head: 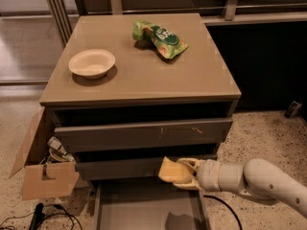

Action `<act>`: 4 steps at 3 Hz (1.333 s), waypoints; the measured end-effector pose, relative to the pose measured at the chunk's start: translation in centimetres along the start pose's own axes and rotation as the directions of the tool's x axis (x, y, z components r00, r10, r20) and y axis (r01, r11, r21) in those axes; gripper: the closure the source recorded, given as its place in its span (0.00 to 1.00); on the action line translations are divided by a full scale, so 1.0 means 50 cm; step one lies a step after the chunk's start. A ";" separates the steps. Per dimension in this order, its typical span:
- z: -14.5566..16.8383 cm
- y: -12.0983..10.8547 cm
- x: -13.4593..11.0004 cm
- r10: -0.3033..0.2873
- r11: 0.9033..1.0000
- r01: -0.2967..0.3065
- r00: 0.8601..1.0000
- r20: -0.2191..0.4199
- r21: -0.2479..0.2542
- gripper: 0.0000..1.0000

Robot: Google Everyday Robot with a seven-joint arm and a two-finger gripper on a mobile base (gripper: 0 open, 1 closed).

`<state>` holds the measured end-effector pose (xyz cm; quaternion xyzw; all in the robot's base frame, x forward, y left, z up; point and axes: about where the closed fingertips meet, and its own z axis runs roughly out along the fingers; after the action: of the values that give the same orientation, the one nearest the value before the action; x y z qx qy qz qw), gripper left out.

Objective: Pick sponge from bottom drawer and place on counter

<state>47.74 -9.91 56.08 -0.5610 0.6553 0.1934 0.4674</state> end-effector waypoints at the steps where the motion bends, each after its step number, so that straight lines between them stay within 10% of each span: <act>1: -0.088 -0.057 -0.121 -0.104 0.994 0.104 0.995 -0.002 0.031 1.00; 2: -0.182 -0.123 -0.262 -0.206 0.977 0.206 0.978 -0.015 0.049 1.00; 4: -0.203 -0.175 -0.324 -0.251 0.965 0.252 0.968 -0.017 0.075 1.00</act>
Offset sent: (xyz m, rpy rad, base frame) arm 0.0199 -0.0302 0.2617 -0.1307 -0.2715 0.0709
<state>50.64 -11.41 76.86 -0.6221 0.5876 0.1053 0.5066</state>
